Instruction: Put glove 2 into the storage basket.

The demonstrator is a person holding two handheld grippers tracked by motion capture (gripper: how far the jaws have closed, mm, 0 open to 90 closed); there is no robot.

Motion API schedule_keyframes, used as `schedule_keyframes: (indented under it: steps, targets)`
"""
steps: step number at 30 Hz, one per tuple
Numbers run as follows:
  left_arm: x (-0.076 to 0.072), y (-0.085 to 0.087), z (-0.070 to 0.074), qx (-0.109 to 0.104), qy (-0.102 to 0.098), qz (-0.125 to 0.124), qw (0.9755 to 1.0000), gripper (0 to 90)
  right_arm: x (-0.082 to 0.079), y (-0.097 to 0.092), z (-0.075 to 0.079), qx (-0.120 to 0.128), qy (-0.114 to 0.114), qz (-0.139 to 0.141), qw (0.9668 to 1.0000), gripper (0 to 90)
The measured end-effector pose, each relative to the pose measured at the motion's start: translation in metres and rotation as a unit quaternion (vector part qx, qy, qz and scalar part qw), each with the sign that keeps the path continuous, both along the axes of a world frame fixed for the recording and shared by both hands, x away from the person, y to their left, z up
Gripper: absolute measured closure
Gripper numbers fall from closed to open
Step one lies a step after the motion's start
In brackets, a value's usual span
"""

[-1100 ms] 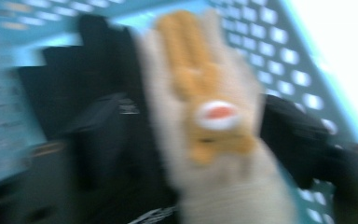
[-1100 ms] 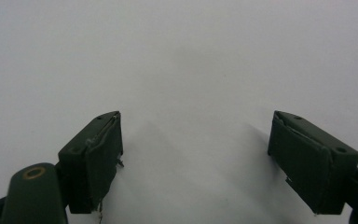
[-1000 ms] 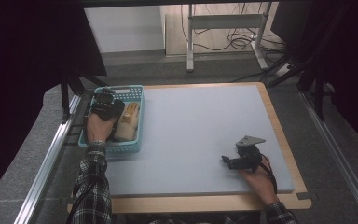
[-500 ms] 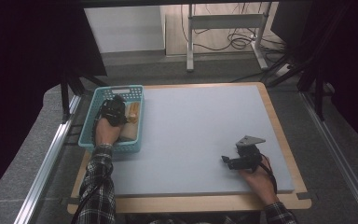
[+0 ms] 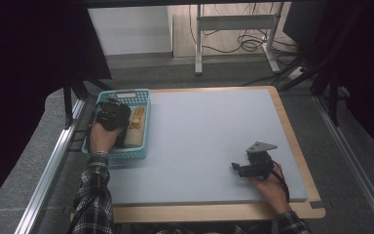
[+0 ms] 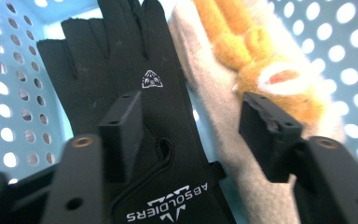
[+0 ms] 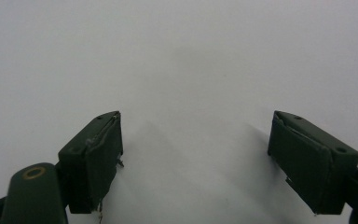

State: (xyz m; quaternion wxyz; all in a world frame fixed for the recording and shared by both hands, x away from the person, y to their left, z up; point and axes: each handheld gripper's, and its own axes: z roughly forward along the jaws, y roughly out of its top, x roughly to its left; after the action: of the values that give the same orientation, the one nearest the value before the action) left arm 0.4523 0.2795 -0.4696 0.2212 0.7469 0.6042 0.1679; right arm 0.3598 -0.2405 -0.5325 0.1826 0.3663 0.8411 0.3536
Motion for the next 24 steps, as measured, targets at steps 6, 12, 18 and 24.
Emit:
schedule_keyframes:
  steps: [6, 12, 18, 24]
  targets:
    - [-0.007, 0.002, 0.005, -0.026, -0.015, -0.008, 0.9995, 23.5, 0.0, 0.0, 0.0, 0.0, -0.001, 0.0, 1.0, 17.6]
    - [-0.015, 0.001, 0.009, -0.038, -0.026, -0.021, 0.9987, 13.5, 0.0, 0.0, 0.0, 0.0, -0.001, 0.0, 1.0, 17.6]
    - [-0.024, -0.002, 0.014, -0.053, -0.047, -0.038, 0.9967, 7.8, 0.0, 0.0, 0.0, 0.0, -0.001, 0.0, 1.0, 17.6]
    - [-0.033, -0.008, 0.02, -0.059, -0.062, -0.058, 0.9947, 5.1, 0.0, 0.0, 0.0, 0.0, -0.001, 0.0, 1.0, 17.6]
